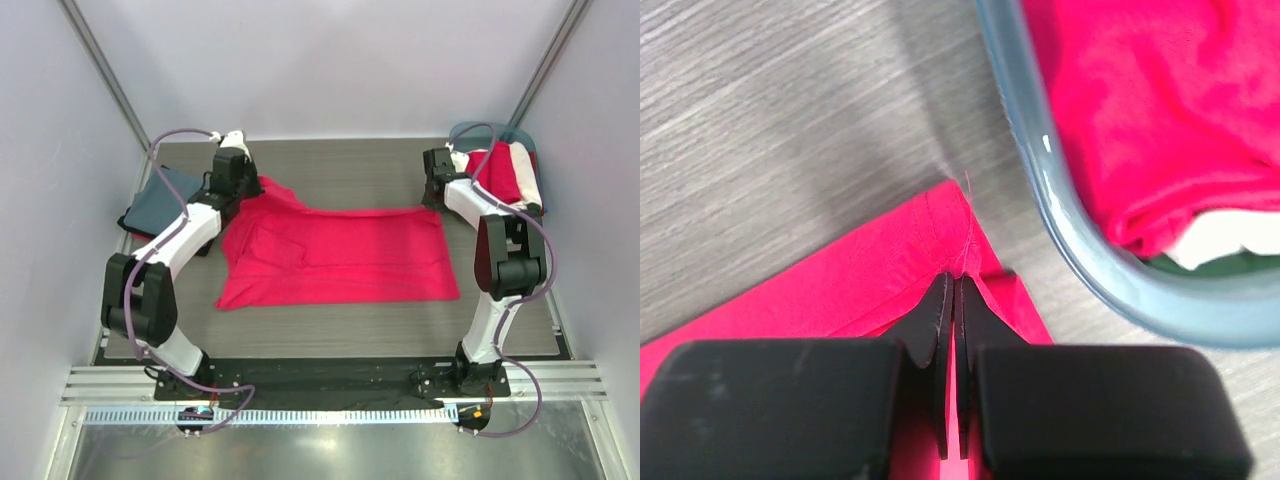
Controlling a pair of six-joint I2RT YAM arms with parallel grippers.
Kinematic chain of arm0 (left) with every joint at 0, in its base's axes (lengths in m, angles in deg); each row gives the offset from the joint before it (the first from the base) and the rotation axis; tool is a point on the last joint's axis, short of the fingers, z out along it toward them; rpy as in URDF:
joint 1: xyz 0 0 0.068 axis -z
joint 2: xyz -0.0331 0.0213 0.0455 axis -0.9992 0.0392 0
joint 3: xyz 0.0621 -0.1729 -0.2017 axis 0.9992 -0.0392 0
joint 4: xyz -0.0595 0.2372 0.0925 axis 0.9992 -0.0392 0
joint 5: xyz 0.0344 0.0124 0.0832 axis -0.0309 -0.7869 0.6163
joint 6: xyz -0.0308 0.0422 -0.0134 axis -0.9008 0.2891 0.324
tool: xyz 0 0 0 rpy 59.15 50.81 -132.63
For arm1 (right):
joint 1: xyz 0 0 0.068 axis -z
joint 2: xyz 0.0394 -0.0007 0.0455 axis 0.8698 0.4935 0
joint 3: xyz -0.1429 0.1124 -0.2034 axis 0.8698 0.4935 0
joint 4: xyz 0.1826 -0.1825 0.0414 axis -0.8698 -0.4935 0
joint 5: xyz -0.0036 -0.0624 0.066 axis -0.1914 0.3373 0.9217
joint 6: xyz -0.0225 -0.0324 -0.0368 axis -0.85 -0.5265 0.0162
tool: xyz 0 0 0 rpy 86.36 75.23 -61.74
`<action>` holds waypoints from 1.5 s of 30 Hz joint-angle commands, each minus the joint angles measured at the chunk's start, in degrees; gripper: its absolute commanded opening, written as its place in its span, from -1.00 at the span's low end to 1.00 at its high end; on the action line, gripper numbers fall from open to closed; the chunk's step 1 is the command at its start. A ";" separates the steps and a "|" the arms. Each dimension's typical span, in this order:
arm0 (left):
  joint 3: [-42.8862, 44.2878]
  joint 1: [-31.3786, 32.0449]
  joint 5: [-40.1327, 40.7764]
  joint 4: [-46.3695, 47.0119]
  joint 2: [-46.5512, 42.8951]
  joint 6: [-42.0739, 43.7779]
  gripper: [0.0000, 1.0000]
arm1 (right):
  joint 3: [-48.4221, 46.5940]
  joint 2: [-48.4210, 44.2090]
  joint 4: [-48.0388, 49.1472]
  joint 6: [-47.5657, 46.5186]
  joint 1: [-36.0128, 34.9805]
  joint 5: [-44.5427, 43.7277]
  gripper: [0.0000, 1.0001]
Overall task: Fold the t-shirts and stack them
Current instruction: Fold the tshirt
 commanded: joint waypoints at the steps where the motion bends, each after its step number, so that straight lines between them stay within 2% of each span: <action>1: -3.19 0.36 1.83 2.45 -4.84 0.75 -1.00 | 1.35 -4.72 0.98 1.63 -0.07 -2.53 -0.98; 27: -27.98 11.61 11.76 0.43 -30.51 -2.50 -1.00 | 21.29 -18.87 8.62 7.35 -0.16 -1.47 -0.98; 45: -39.93 13.90 13.00 -5.73 -46.16 -8.83 -1.00 | 29.12 -25.03 9.94 8.05 -0.16 -4.11 -0.97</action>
